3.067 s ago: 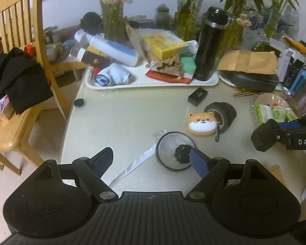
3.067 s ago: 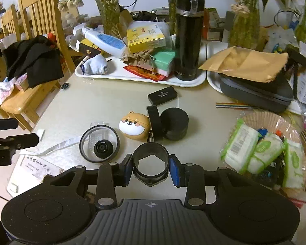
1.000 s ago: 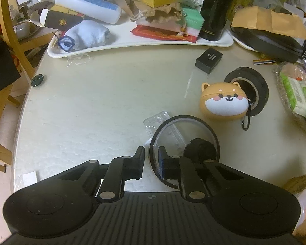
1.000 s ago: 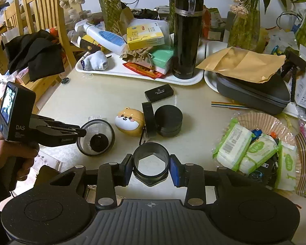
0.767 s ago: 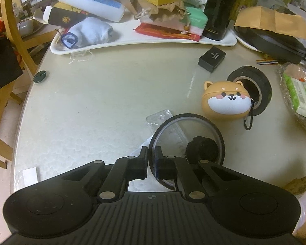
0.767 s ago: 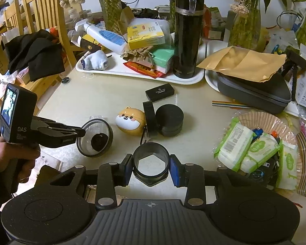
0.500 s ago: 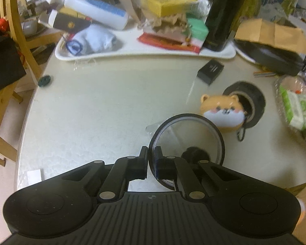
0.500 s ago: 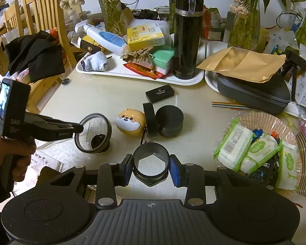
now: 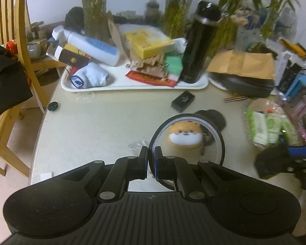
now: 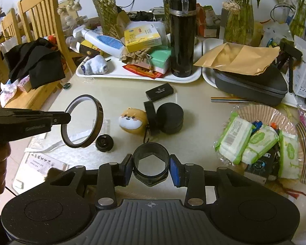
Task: Organize rigid objects
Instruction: 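Carry the glass lid in the left tool and cup in the right tool to the box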
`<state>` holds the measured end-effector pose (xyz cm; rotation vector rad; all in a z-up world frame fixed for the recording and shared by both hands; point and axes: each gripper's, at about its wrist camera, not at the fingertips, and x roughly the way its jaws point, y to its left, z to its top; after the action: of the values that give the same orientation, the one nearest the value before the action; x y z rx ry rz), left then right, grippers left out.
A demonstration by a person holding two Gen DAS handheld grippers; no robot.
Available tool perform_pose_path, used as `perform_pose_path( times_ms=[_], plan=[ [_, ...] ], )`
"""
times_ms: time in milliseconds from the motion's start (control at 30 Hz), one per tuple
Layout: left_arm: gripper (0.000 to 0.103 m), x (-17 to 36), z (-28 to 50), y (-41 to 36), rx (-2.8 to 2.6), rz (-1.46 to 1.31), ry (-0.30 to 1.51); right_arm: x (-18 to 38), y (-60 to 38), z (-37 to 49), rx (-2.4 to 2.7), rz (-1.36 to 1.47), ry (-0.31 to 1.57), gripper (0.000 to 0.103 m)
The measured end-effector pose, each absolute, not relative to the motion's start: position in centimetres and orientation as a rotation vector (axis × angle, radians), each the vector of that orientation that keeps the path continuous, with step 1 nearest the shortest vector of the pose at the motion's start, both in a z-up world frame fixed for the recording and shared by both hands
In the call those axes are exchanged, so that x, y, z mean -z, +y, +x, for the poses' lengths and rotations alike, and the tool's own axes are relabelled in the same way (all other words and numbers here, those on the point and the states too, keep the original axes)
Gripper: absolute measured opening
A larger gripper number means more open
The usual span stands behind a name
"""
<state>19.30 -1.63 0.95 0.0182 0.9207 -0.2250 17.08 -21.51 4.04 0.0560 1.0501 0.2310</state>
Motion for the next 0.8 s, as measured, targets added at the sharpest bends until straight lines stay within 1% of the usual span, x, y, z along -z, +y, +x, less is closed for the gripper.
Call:
perform_pose_path(
  times_ms=[300, 533, 800],
  plan=[
    [0.007, -3.0, 15.4, -1.8, 0.296, 0.003, 0.88, -5.0, -21.9, 15.7, -0.204, 0.079, 1.033, 0.041],
    [0.007, -2.9, 14.3, -1.3, 0.293, -0.013, 0.89, -5.5, -22.4, 14.3, -0.188, 0.101, 1.023, 0.041],
    [0.007, -2.8, 12.5, -1.6, 0.322, 0.034, 0.907, -5.8, -22.3, 13.1, -0.197, 0.106, 0.999, 0.041]
  ],
)
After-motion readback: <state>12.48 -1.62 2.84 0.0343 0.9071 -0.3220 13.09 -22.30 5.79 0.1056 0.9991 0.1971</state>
